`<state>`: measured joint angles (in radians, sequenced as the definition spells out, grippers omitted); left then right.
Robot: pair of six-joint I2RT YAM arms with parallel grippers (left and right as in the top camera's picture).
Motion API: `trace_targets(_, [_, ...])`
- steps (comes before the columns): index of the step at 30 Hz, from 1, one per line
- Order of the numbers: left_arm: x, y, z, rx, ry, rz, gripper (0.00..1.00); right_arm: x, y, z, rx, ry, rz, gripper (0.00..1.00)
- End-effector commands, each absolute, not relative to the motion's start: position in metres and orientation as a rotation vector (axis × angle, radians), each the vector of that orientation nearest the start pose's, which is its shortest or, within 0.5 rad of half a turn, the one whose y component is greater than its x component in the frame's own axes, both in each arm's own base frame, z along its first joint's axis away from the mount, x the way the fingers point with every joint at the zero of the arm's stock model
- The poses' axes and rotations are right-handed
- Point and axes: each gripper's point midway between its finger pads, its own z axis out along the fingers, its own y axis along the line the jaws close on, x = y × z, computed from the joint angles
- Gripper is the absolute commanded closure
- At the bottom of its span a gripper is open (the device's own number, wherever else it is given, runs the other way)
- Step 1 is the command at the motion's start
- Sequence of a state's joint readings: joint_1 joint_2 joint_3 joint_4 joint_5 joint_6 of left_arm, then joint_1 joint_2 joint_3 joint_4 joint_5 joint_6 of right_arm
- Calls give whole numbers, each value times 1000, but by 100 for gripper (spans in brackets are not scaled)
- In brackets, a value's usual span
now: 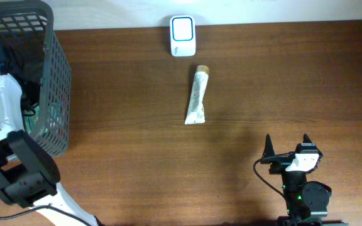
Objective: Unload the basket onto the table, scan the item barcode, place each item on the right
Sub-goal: 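Carry the white tube with the left gripper and place it near the scanner, then grasp the green wipes pack with the left gripper, place it beside the tube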
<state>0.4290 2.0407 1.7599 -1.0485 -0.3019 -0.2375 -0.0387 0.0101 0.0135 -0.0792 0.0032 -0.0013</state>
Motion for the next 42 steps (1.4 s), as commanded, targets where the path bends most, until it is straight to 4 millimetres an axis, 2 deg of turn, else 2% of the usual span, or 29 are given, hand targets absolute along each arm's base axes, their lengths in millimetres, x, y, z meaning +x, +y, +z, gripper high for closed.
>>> trace_targets(1, [378,231,92,-939,2774,466,16,246,-12,155,39,1651,-42,1])
trace_targets(5, [371,228,65,-878,2823,472,16,246,-12,155,39,1651,-42,1])
trace_targets(6, [368,227,60,-879,2831,472,22,246,-12,155,39,1651,-42,1])
trace_targets(9, [364,226,46,-877,2838,477,22,246,-12,155,39,1651,-42,1])
trace_targets(10, [365,227,44,-864,2834,480,42,246,-12,155,39,1651,-42,1])
trace_targets(11, [366,229,44,-866,2825,483,56,246,-12,155,39,1651,-42,1])
trace_targets(12, [368,231,45,-870,2813,493,62,246,-12,155,39,1651,-42,1])
trace_targets(14, [370,234,46,-871,2795,507,91,246,-12,155,39,1651,-42,1])
trace_targets(15, [372,236,48,-871,2787,511,100,246,-12,155,39,1651,-42,1])
trace_targets(17, [385,243,65,-868,2730,523,100,246,-12,155,39,1651,-42,1])
trace_targets(19, [405,252,107,-893,2605,519,100,246,-12,155,39,1651,-42,1])
trace_targets(20, [419,259,151,-945,2459,502,100,246,-12,155,39,1651,-42,1])
trace_targets(21, [424,262,172,-972,2391,490,100,246,-12,155,39,1651,-42,1])
trace_targets(23, [437,267,262,-1062,2101,415,100,246,-12,155,39,1651,-42,1])
trace_targets(24, [437,267,301,-1090,1984,377,100,246,-12,155,39,1651,-42,1])
trace_targets(25, [434,264,348,-1118,1840,315,100,246,-12,155,39,1651,-42,1])
trace_targets(27, [432,245,415,-1038,1711,171,100,246,-12,155,39,1651,-42,1])
trace_targets(28, [435,219,445,-932,1688,34,100,246,-12,155,39,1651,-42,1])
trace_targets(29, [437,196,464,-837,1685,-81,100,246,-12,155,39,1651,-42,1])
trace_targets(30, [438,162,483,-713,1690,-220,100,246,-12,155,39,1651,-42,1])
trace_targets(31, [439,137,492,-630,1701,-310,100,246,-12,155,39,1651,-42,1])
trace_targets(33, [442,90,497,-514,1742,-444,100,246,-12,155,39,1651,-42,1])
trace_targets(34, [443,74,496,-499,1758,-502,100,246,-12,155,39,1651,-42,1])
trace_targets(35, [447,43,485,-485,1814,-578,100,246,-12,155,39,1651,-42,1])
trace_targets(36, [449,22,474,-462,1860,-609,100,246,-12,155,39,1651,-42,1])
trace_targets(37, [451,-5,456,-442,1933,-636,100,246,-12,155,39,1651,-42,1])
trace_targets(39, [452,-36,418,-450,2075,-616,100,246,-12,155,39,1651,-42,2])
trace_targets(40, [453,-56,387,-433,2186,-553,100,246,-12,155,39,1651,-42,1])
trace_targets(42, [453,-88,337,-410,2345,-461,100,246,-12,155,39,1651,-42,1])
